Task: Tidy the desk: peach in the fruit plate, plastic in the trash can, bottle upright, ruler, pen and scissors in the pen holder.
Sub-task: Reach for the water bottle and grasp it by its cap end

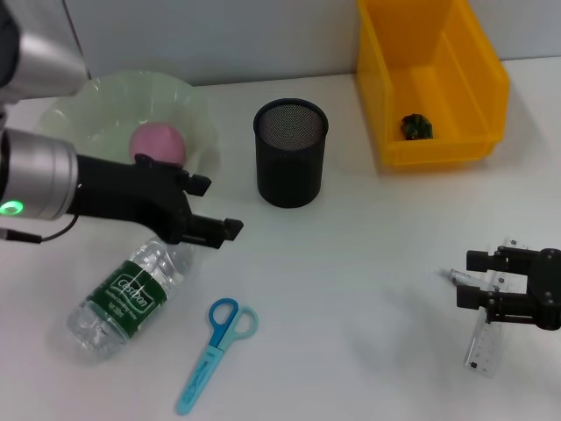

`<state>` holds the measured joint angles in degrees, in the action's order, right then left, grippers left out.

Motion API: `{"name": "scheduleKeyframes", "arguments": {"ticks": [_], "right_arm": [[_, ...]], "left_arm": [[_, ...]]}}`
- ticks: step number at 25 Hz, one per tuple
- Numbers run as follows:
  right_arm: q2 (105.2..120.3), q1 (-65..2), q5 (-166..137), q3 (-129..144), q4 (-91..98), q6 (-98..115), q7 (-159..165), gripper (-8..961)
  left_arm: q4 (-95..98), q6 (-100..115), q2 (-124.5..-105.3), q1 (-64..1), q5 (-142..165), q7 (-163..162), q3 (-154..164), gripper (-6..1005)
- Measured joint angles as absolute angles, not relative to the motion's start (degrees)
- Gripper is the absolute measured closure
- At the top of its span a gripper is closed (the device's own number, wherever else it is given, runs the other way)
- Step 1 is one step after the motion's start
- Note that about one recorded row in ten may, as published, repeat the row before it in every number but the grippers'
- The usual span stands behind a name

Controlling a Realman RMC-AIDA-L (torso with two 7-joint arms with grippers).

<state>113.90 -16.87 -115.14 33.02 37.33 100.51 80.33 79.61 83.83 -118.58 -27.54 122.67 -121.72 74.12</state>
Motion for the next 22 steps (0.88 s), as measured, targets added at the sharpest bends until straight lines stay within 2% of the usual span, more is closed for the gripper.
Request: {"name": "scheduleKeyframes", "arguments": {"ticks": [22], "right_arm": [[113.74, -17.2, -115.1, 33.0, 37.7, 100.5, 80.0, 210]], "left_arm": [[76.7, 87.5, -119.10, -45.5, 148.3, -150.7, 85.2, 214]]}}
